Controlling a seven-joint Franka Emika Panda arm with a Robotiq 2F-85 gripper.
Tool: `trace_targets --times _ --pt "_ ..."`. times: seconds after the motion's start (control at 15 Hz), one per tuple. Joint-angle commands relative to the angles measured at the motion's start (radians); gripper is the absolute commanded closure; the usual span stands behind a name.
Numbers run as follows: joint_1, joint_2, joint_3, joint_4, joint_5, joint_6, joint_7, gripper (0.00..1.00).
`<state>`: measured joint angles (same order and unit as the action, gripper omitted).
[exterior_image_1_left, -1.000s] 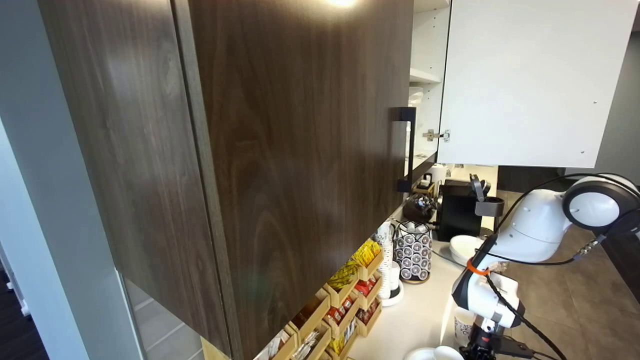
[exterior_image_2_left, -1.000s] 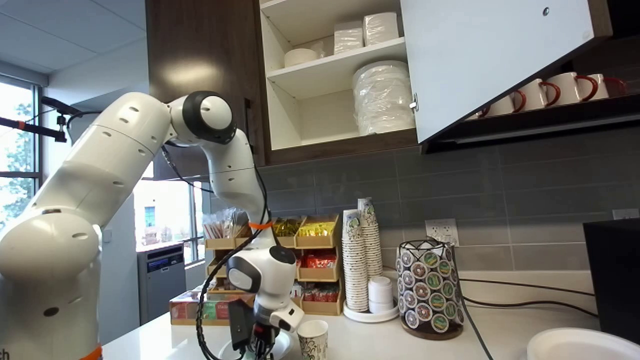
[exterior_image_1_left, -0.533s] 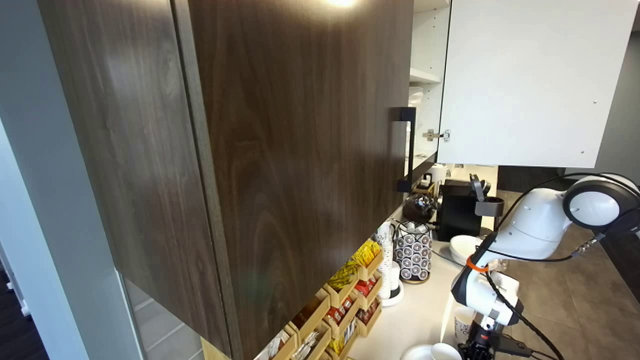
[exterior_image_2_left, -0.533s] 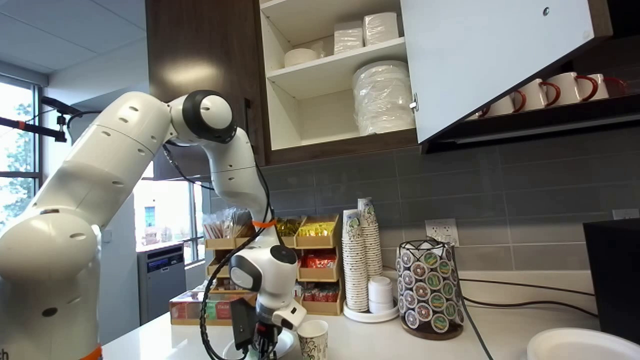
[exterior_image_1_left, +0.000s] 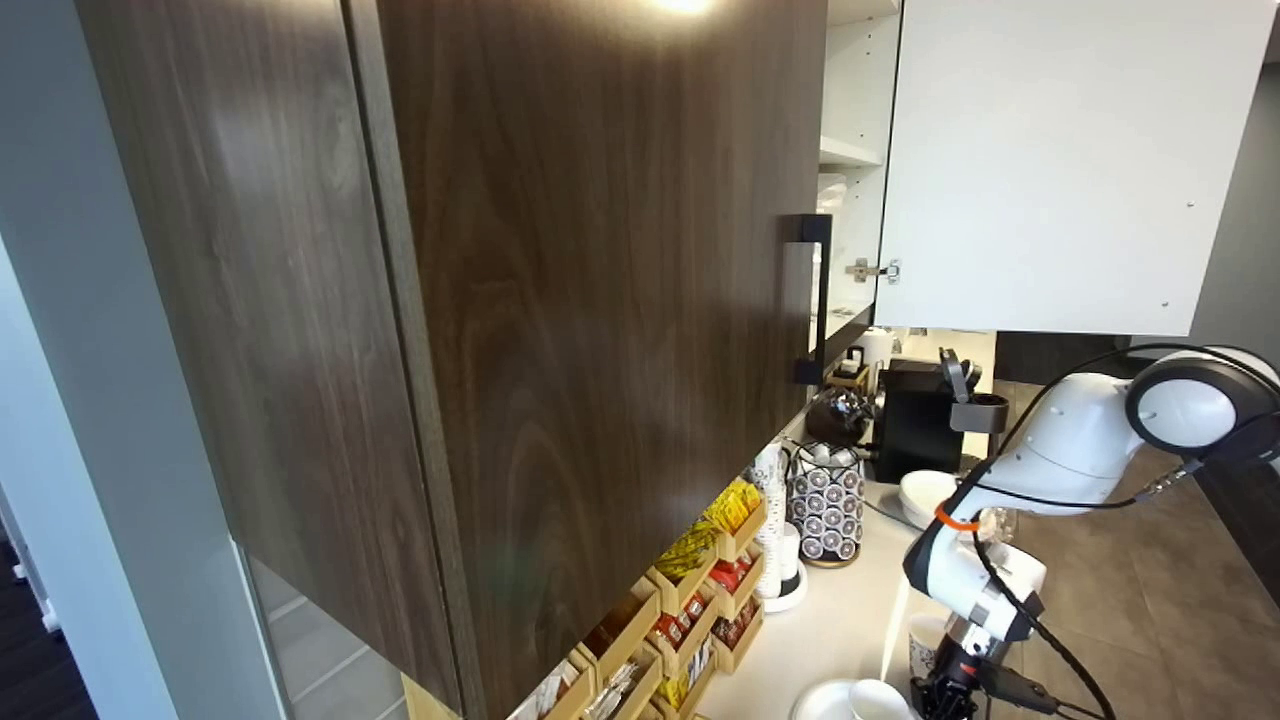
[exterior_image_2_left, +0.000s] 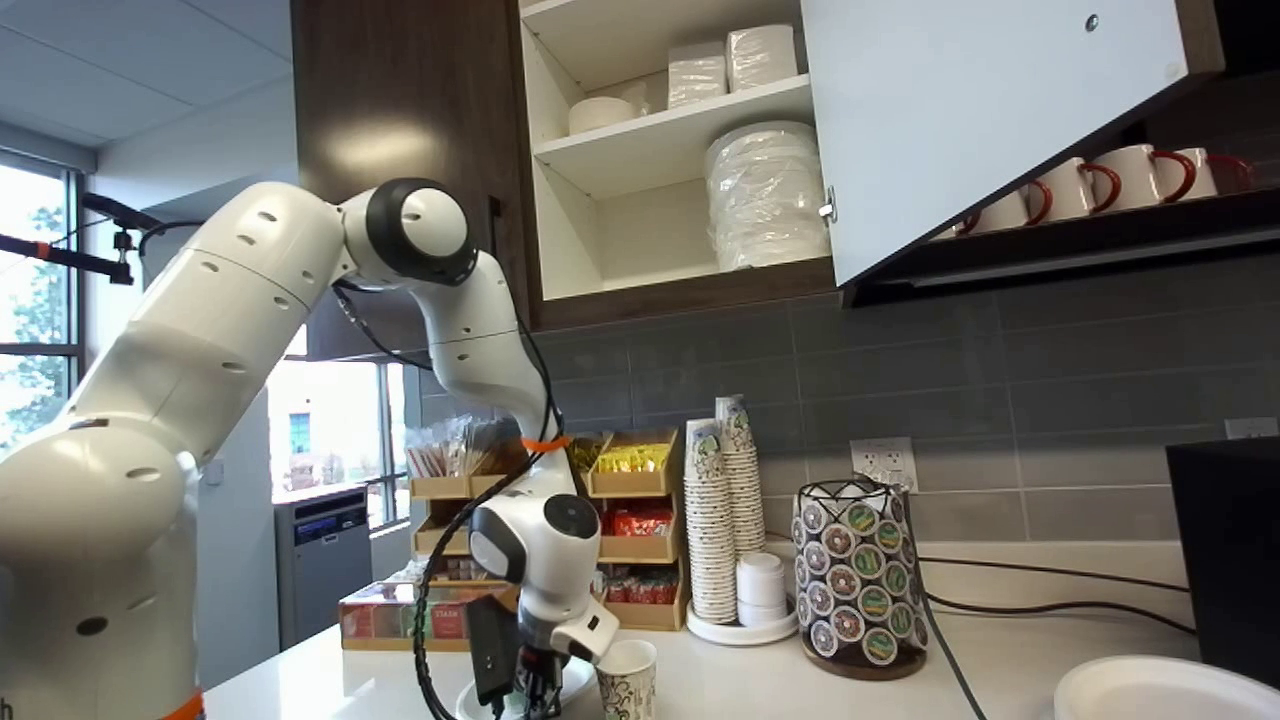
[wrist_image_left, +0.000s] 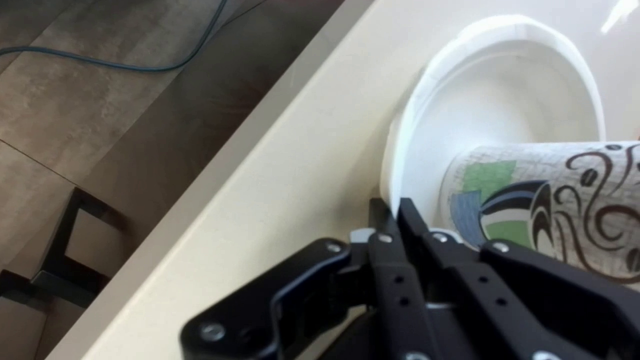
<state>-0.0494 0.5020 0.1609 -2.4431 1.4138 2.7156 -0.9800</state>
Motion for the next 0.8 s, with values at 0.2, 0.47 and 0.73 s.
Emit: trace_targets --times 0.2,0.47,0.73 --pt "-0.061 0.024 0.009 0.024 0.097 -0.124 -0.138 1.0" --pt "-0.087 0.023 0.004 0.02 0.109 -0.205 -0.173 0.99" --pt "-0.023 0.016 -0.094 0.019 0.136 -0.319 -0.2 0.99"
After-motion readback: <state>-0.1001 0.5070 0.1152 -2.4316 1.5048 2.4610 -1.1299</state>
